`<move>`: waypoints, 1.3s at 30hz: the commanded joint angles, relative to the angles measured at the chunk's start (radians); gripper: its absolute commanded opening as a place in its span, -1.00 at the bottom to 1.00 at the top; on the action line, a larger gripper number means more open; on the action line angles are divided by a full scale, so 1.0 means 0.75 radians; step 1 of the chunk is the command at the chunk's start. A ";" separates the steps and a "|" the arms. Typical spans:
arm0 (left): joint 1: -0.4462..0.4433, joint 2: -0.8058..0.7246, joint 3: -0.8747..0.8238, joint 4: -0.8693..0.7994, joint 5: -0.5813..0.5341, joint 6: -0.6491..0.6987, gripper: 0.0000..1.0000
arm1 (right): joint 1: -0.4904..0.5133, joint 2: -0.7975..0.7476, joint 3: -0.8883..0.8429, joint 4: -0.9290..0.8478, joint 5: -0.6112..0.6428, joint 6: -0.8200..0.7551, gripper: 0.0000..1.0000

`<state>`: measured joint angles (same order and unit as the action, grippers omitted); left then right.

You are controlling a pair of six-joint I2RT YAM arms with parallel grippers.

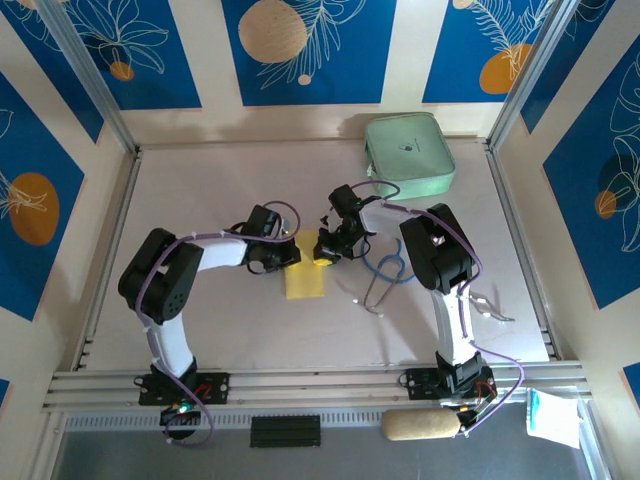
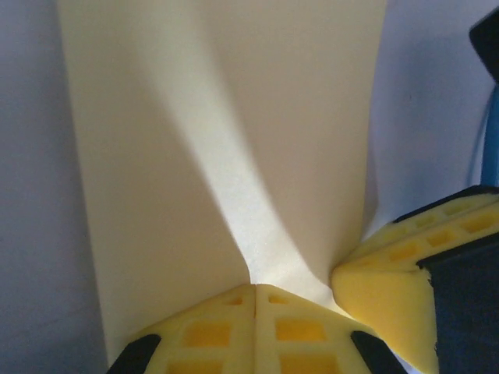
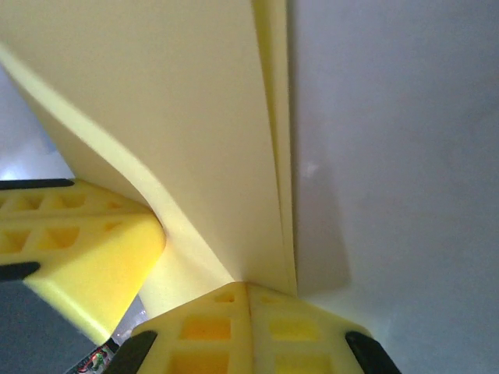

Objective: Fold a paper plane with a square sheet of paper (pick it up from the middle)
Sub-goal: First fold the square sheet of paper in half at the center of the table.

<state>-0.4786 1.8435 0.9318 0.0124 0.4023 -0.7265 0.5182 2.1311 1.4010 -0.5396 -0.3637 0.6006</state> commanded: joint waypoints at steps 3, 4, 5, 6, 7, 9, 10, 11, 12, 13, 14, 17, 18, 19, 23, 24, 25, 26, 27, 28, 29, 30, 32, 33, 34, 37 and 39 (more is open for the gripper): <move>0.117 0.015 -0.165 0.028 -0.052 0.003 -0.91 | -0.008 0.183 -0.096 -0.162 0.454 -0.032 -0.96; 0.142 -0.005 -0.193 0.027 -0.047 0.010 -0.91 | -0.007 0.184 -0.096 -0.164 0.463 -0.035 -0.96; 0.164 -0.026 -0.215 0.023 -0.039 0.017 -0.91 | -0.008 0.185 -0.094 -0.166 0.467 -0.039 -0.96; 0.189 -0.055 -0.232 0.015 -0.022 0.028 -0.91 | -0.008 0.185 -0.091 -0.170 0.472 -0.043 -0.96; 0.206 -0.082 -0.241 0.005 -0.013 0.036 -0.91 | -0.007 0.184 -0.092 -0.172 0.476 -0.047 -0.96; 0.230 -0.158 -0.235 -0.045 0.008 0.065 -0.91 | -0.006 0.184 -0.080 -0.184 0.484 -0.057 -0.96; 0.233 -0.187 -0.221 -0.074 0.017 0.081 -0.90 | -0.004 0.184 -0.075 -0.191 0.485 -0.062 -0.96; 0.233 -0.224 -0.201 -0.104 0.029 0.096 -0.90 | -0.002 0.182 -0.066 -0.199 0.489 -0.070 -0.96; 0.233 -0.252 -0.186 -0.107 0.063 0.099 -0.89 | 0.002 0.178 -0.054 -0.210 0.487 -0.078 -0.96; 0.231 -0.275 -0.176 -0.090 0.101 0.086 -0.89 | 0.005 0.174 -0.045 -0.218 0.485 -0.090 -0.96; 0.228 -0.290 -0.167 -0.061 0.132 0.066 -0.88 | 0.008 0.170 -0.032 -0.225 0.487 -0.099 -0.96; 0.194 -0.288 -0.141 0.050 0.212 0.001 -0.87 | 0.026 0.164 0.017 -0.258 0.483 -0.145 -0.96; 0.177 -0.272 -0.129 0.084 0.229 -0.020 -0.88 | 0.031 0.163 0.040 -0.274 0.478 -0.163 -0.96; 0.159 -0.251 -0.117 0.112 0.237 -0.035 -0.88 | 0.035 0.164 0.057 -0.283 0.464 -0.183 -0.96; 0.097 -0.126 -0.049 0.147 0.237 -0.053 -0.87 | 0.047 0.169 0.121 -0.318 0.429 -0.251 -0.96; 0.091 -0.098 -0.037 0.151 0.229 -0.054 -0.88 | 0.045 0.171 0.133 -0.323 0.420 -0.267 -0.96; 0.092 -0.074 -0.029 0.153 0.219 -0.055 -0.88 | 0.043 0.173 0.145 -0.329 0.419 -0.279 -0.96; 0.093 -0.056 -0.024 0.152 0.211 -0.055 -0.87 | 0.043 0.176 0.152 -0.333 0.418 -0.289 -0.96; 0.092 -0.038 -0.015 0.144 0.198 -0.047 -0.88 | 0.041 0.177 0.161 -0.336 0.412 -0.300 -0.96; 0.093 -0.020 -0.006 0.126 0.188 -0.041 -0.88 | 0.041 0.184 0.170 -0.346 0.401 -0.307 -0.96; 0.092 -0.004 0.004 0.110 0.177 -0.036 -0.88 | 0.041 0.186 0.172 -0.349 0.400 -0.312 -0.96; 0.092 0.014 0.013 0.093 0.166 -0.030 -0.88 | 0.043 0.188 0.176 -0.354 0.403 -0.317 -0.95; 0.095 0.047 0.027 0.050 0.136 -0.026 -0.88 | 0.044 0.196 0.188 -0.376 0.402 -0.313 -0.95; 0.098 0.061 0.031 0.030 0.117 -0.024 -0.88 | 0.044 0.201 0.193 -0.384 0.406 -0.313 -0.95; 0.103 0.075 0.030 0.019 0.100 -0.022 -0.88 | 0.043 0.201 0.194 -0.389 0.410 -0.312 -0.95; 0.131 0.091 0.001 0.004 0.062 -0.015 -0.88 | 0.041 0.208 0.198 -0.403 0.434 -0.306 -0.95; 0.161 0.089 -0.034 -0.003 0.045 -0.007 -0.88 | 0.041 0.212 0.200 -0.417 0.455 -0.306 -0.95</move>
<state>-0.3992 1.8809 0.9340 0.0715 0.5163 -0.7536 0.5610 2.1956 1.5883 -0.7689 -0.2371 0.3882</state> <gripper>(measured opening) 0.063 0.055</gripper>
